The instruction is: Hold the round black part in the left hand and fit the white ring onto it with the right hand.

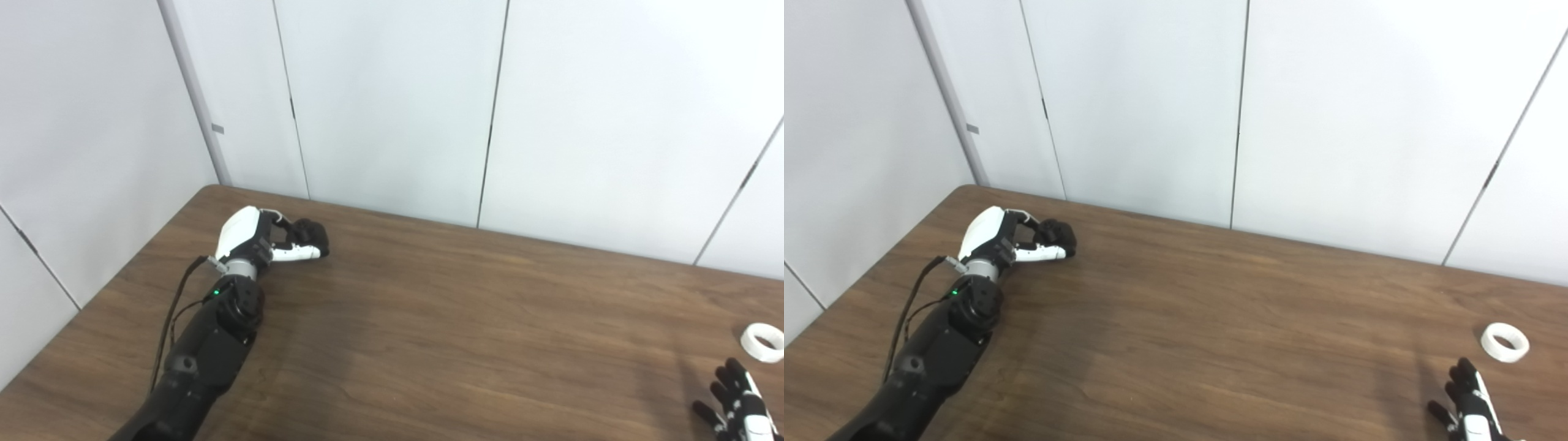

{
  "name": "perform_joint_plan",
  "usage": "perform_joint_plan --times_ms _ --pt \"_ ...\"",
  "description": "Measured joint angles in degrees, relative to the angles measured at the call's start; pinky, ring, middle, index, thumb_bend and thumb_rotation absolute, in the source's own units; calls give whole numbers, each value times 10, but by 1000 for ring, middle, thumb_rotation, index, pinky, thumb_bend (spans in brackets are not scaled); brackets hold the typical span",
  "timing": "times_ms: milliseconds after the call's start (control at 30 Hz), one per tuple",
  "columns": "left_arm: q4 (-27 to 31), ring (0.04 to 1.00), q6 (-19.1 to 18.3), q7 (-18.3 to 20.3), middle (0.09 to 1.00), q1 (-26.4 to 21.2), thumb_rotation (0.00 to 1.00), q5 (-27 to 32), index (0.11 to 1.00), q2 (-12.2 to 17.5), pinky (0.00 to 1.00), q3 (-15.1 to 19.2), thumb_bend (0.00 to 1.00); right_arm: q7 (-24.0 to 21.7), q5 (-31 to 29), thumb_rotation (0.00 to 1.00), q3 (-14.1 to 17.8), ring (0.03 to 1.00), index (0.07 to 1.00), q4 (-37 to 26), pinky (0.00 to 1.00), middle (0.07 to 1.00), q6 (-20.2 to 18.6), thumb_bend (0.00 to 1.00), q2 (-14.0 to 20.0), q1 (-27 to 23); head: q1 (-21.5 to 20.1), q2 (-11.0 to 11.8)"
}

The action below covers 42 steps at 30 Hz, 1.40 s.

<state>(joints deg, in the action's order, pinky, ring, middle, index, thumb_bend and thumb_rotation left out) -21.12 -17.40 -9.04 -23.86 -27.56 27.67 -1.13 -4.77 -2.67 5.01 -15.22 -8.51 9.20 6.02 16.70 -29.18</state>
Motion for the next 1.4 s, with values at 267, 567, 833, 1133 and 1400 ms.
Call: perform_joint_plan --times_ms 267,567,833,1133,1400 --pt "101 892 -26 22 759 43 50 -5 483 -15 882 -6 523 3 12 1000 -4 964 984 1 1000 968 0 340 0 -3 -14 -4" --pt "241 889 -54 67 774 92 53 -49 484 -35 907 -49 524 7 24 1000 -10 962 979 4 1000 961 4 361 -1 -5 -38 -12" --pt "313 876 -40 80 770 134 52 -136 483 -53 940 -114 524 13 37 1000 -17 940 967 17 993 944 27 416 -4 -5 -77 -24" --pt "357 867 6 81 769 175 54 -200 483 -97 929 -168 524 23 51 1000 -24 932 953 21 981 937 37 445 -15 -5 -116 -38" --pt "361 874 27 95 771 205 55 -241 483 -136 949 -196 524 27 65 1000 -31 933 943 18 979 930 32 471 -29 -6 -148 -55"
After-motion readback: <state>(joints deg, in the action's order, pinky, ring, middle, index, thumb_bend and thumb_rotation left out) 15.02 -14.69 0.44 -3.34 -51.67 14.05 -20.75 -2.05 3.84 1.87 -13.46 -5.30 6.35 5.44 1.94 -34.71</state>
